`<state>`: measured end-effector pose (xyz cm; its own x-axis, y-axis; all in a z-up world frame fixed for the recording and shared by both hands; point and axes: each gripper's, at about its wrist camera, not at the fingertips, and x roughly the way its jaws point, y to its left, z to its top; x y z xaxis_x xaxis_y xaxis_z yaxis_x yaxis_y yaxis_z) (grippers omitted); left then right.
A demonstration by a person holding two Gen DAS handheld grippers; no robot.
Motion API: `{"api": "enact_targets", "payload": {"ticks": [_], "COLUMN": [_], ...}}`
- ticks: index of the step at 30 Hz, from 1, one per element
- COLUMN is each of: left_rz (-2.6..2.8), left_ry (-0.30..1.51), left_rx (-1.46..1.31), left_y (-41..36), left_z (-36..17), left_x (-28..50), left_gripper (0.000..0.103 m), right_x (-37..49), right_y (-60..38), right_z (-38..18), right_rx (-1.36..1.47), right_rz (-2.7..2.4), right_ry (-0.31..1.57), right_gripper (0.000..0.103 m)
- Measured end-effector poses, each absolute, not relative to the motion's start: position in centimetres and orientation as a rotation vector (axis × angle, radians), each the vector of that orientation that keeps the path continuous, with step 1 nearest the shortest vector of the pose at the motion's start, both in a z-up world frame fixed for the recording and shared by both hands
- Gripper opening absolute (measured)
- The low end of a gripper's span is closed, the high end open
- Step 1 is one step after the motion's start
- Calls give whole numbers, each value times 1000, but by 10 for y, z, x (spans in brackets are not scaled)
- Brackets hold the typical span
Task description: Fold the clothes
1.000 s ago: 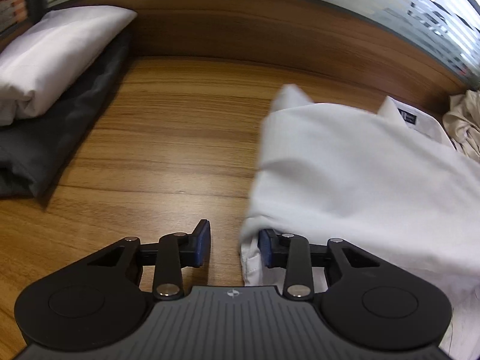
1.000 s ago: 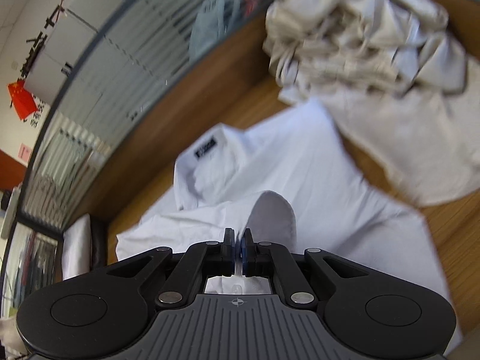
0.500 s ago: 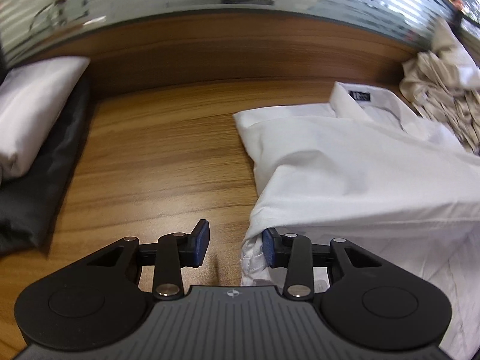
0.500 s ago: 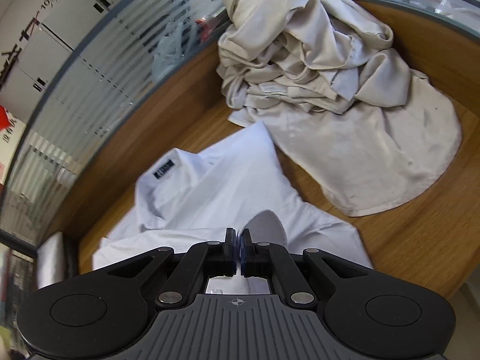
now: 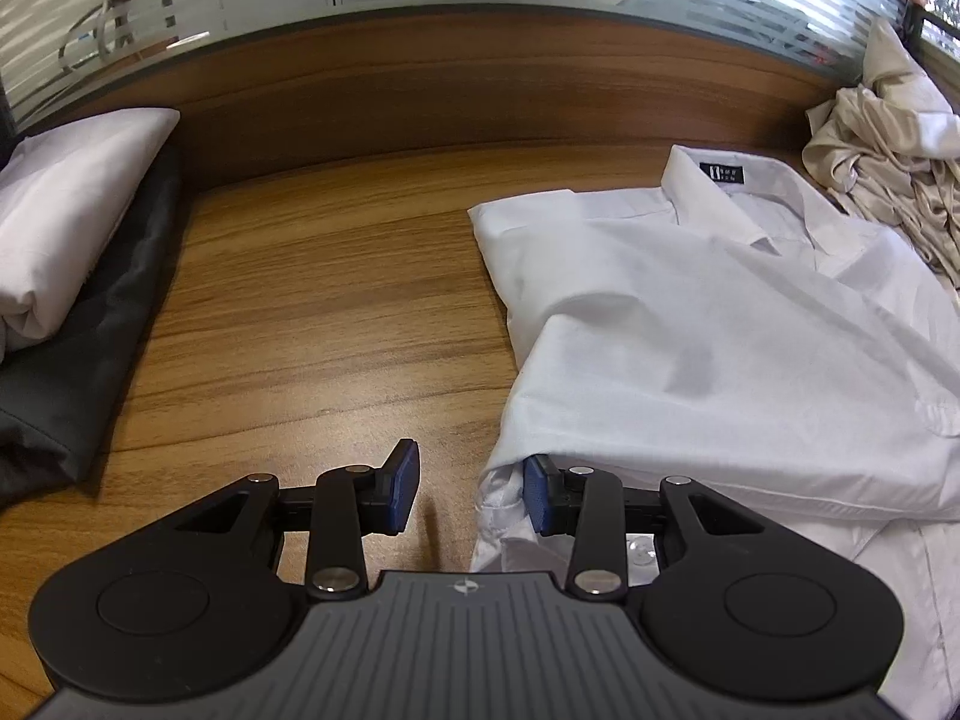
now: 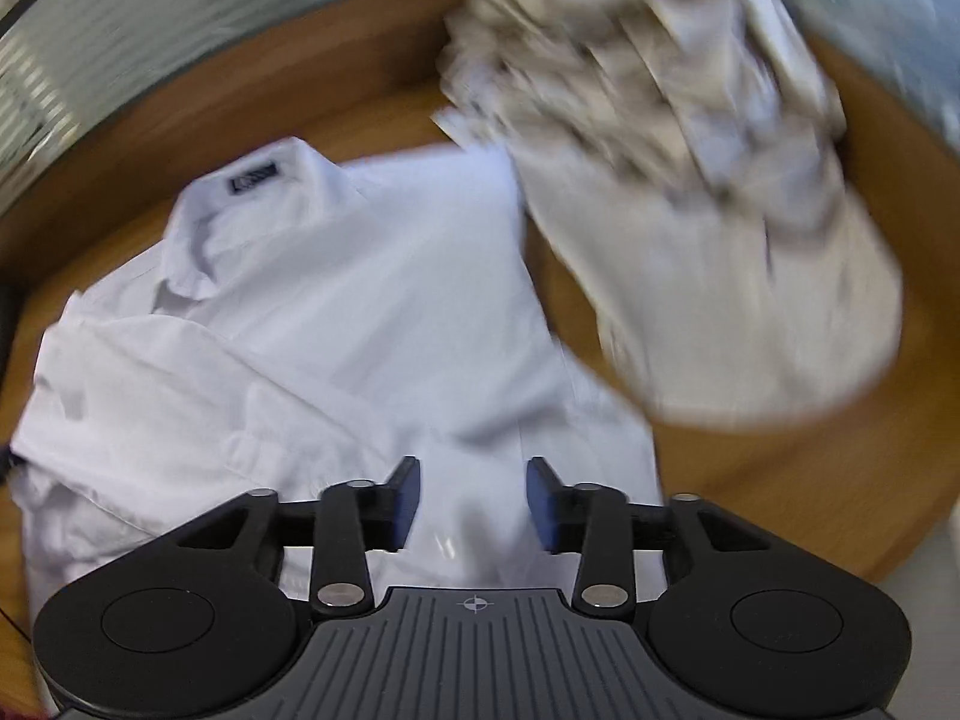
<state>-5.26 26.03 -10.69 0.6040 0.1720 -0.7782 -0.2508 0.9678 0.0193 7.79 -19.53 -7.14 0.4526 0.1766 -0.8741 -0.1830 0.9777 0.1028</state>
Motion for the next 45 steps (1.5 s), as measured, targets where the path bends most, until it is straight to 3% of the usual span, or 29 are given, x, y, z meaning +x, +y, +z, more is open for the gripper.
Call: {"api": "enact_targets", "payload": {"ticks": [5,11,19,24,34,35,37,39,45], "left_rz": [253,250,222,187,180,182,192,229,292], "left_ry": [864,848,837,846,830,824,814,813,836], "left_rx": [-115,-139,-138,-152,-140,-135,-127,-129,-122], "left_y": [259,260,260,263,260,259,258,258,258], "left_z": [-102,-101,-102,-101,-100,-100,-99,-98,-104], "left_x": [-56,-57,-55,-53,-54,-55,-57,-60,-64], "left_gripper": [38,33,33,25,18,16,12,6,6], "right_x": [105,157,205,224,254,256,261,263,273], "right_y": [-134,-45,66,126,194,195,197,195,182], "right_z": [-36,-31,-58,-81,-130,-134,-142,-143,-132], "right_rx": [-95,-42,-94,-160,-212,-199,-174,-136,-50], "right_rz": [416,685,930,1037,1118,1123,1132,1143,1086], "right_ry": [991,991,1042,1088,1230,1255,1305,1311,1251], "right_gripper": [42,41,41,41,41,37,4,2,2]}}
